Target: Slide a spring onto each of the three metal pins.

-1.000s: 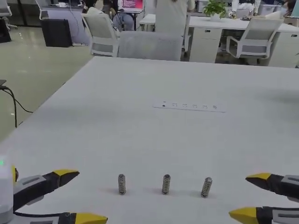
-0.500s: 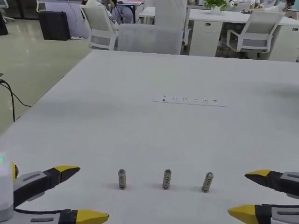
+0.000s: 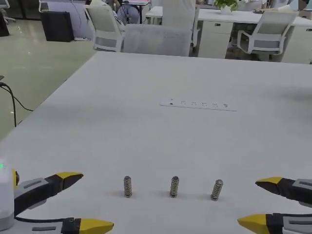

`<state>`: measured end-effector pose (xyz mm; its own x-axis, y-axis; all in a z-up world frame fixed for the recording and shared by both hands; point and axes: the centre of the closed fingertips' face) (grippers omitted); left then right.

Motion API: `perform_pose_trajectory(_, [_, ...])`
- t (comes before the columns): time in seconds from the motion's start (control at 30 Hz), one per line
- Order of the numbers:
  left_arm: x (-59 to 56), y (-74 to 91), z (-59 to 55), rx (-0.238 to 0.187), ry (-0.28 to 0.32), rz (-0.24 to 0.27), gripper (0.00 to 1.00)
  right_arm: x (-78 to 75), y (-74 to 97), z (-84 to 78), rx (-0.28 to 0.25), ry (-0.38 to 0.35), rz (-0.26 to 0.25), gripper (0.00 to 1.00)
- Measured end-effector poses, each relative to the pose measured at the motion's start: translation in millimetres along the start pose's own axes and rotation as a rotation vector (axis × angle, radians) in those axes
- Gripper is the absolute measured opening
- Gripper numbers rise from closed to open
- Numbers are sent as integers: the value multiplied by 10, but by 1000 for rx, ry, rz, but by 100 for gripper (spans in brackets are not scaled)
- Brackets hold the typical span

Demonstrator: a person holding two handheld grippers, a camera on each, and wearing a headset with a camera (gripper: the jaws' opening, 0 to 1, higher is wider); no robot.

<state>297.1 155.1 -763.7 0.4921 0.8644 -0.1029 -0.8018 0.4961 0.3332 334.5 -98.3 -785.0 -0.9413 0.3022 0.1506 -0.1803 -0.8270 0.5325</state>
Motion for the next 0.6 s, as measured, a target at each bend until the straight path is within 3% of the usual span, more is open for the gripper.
perform_pose_trajectory(0.6, [16, -2, 3, -1, -3, 6, 81, 3, 9, 12, -2, 2, -1, 60])
Point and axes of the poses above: the centre of the closed fingertips' face, and the gripper's own axes: y roughly backward along the fingers, x roughly to its left, z roughly out of its top, and after that the axes turned 15 degrees about z, right-handed
